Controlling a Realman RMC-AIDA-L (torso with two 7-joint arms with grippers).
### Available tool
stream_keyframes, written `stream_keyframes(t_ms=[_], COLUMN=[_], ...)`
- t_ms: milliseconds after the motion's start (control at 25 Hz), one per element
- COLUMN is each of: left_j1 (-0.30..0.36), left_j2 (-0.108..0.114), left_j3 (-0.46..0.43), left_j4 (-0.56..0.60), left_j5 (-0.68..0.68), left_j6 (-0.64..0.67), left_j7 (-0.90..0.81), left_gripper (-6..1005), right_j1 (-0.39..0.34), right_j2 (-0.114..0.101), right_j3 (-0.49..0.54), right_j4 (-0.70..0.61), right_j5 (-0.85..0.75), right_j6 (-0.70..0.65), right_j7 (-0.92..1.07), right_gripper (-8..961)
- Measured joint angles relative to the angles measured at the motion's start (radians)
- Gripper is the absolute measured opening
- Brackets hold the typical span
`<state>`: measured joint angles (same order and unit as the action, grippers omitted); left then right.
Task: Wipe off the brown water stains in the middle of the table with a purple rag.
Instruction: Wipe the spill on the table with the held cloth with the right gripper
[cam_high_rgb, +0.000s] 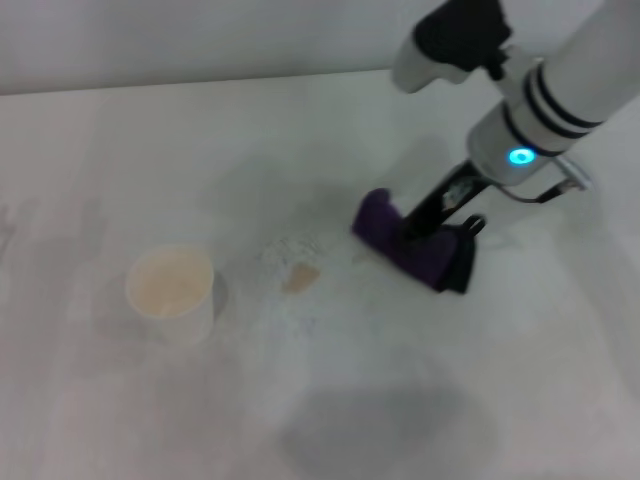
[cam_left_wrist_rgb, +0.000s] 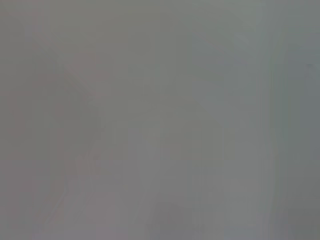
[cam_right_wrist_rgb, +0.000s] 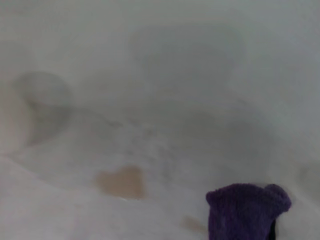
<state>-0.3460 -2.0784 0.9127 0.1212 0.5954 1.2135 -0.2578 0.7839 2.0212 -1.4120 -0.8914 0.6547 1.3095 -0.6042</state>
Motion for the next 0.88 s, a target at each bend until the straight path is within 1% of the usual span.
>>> stream_keyframes(t_ms=[200, 240, 280, 320, 360, 400, 440, 480, 680, 840, 880], left_j1=[0.008, 0.008, 0.015, 0.016, 0.019, 0.021, 0.024, 0.027, 0.041, 0.042, 0.043], left_j2=[0.000, 0.000, 0.000, 0.000, 0.000, 0.000, 0.000, 0.000, -0.001, -0.002, -0.002], left_j3=[0.000, 0.000, 0.000, 0.000, 0.000, 0.000, 0.000, 0.000, 0.000, 0.003, 0.003], left_j4=[0.000, 0.000, 0.000, 0.000, 0.000, 0.000, 0.000, 0.000, 0.000, 0.000, -0.001], left_j5=[0.002, 0.002, 0.002, 0.002, 0.003, 0.003, 0.003, 0.003, 0.003, 0.003, 0.003], left_j6=[0.000, 0.000, 0.002, 0.003, 0.007, 0.011, 0.014, 0.016, 0.034, 0.037, 0.037], left_j7=[0.000, 0.000, 0.000, 0.000, 0.000, 0.000, 0.001, 0.002, 0.023, 0.025, 0.025], left_gripper=[878, 878, 878, 878, 878, 878, 877, 877, 877, 877, 877], right_j1=[0.045, 0.056, 0.056, 0.086, 0.086, 0.105, 0.105, 0.121, 0.156, 0.192, 0.201], right_j2=[0.006, 0.006, 0.006, 0.007, 0.007, 0.007, 0.007, 0.007, 0.007, 0.007, 0.007], right_j3=[-0.139, -0.180, -0.180, -0.293, -0.293, -0.356, -0.356, -0.405, -0.525, -0.628, -0.637], right_j4=[0.005, 0.008, 0.008, 0.010, 0.010, 0.011, 0.011, 0.011, 0.014, 0.053, 0.071], right_j5=[0.115, 0.136, 0.136, 0.184, 0.184, 0.219, 0.219, 0.260, 0.365, 0.389, 0.388], right_j6=[-0.020, -0.031, -0.031, -0.058, -0.058, -0.069, -0.069, -0.073, -0.089, -0.140, -0.155], right_j7=[0.016, 0.028, 0.028, 0.065, 0.065, 0.085, 0.085, 0.093, 0.100, 0.153, 0.165], right_gripper=[89, 89, 89, 89, 89, 90, 90, 90, 90, 89, 89])
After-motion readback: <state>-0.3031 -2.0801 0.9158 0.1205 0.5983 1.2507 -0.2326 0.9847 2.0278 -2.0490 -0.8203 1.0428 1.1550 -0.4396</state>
